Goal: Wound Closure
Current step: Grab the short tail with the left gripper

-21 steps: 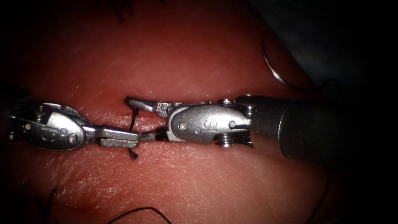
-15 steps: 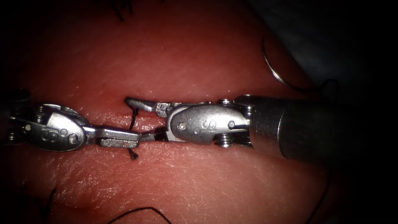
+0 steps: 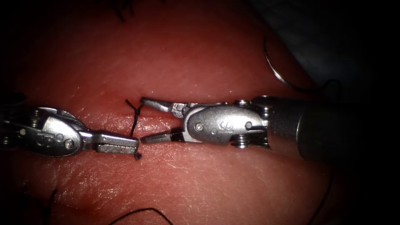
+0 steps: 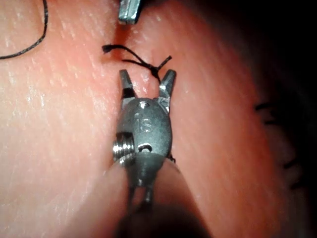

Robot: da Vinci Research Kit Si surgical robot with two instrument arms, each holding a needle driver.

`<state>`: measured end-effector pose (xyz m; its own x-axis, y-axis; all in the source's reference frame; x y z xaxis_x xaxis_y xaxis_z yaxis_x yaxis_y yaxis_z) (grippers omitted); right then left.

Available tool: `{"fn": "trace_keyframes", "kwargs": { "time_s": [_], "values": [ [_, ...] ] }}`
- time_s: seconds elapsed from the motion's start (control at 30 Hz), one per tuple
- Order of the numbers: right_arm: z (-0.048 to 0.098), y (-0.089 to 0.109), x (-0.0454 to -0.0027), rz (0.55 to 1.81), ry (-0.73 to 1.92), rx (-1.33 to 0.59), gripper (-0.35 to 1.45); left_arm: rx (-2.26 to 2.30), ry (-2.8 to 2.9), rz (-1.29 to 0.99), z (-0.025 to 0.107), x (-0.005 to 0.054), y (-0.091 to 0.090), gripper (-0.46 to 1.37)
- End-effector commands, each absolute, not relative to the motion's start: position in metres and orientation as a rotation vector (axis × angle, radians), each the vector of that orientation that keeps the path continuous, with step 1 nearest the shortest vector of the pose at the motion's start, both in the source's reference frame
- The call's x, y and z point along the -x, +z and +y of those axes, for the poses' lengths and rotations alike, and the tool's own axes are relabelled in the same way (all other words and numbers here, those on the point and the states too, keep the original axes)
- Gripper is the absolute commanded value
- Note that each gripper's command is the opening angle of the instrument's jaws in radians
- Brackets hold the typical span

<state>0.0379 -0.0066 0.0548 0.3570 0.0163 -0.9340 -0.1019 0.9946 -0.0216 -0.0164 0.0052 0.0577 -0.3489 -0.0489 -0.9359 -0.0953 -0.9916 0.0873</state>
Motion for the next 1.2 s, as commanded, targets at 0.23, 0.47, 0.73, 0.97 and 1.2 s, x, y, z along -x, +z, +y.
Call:
{"fn": "trace_keyframes", "kwargs": {
  "time_s": [0.23,0.47,0.73,0.97,1.2],
  "values": [
    [-0.0064,0.0544,-0.0359,1.171,0.079,0.087,1.21,1.726,2.577,0.23,0.0047,0.0156,0.0576,-0.12],
    [-0.0064,0.0543,-0.0353,1.163,0.08,0.089,1.2,1.631,2.657,0.277,0.0041,0.0157,0.0577,0.47],
    [-0.0065,0.0542,-0.0353,1.163,0.08,0.089,1.2,1.553,2.763,0.337,0.0029,0.0165,0.0591,0.66],
    [-0.0065,0.0542,-0.0353,1.163,0.08,0.089,1.19,1.443,2.862,0.425,0.0028,0.0168,0.0609,0.6],
    [-0.0065,0.0541,-0.0353,1.164,0.08,0.088,1.19,1.423,2.901,0.471,0.0029,0.0167,0.0612,0.49]
  ]
}}
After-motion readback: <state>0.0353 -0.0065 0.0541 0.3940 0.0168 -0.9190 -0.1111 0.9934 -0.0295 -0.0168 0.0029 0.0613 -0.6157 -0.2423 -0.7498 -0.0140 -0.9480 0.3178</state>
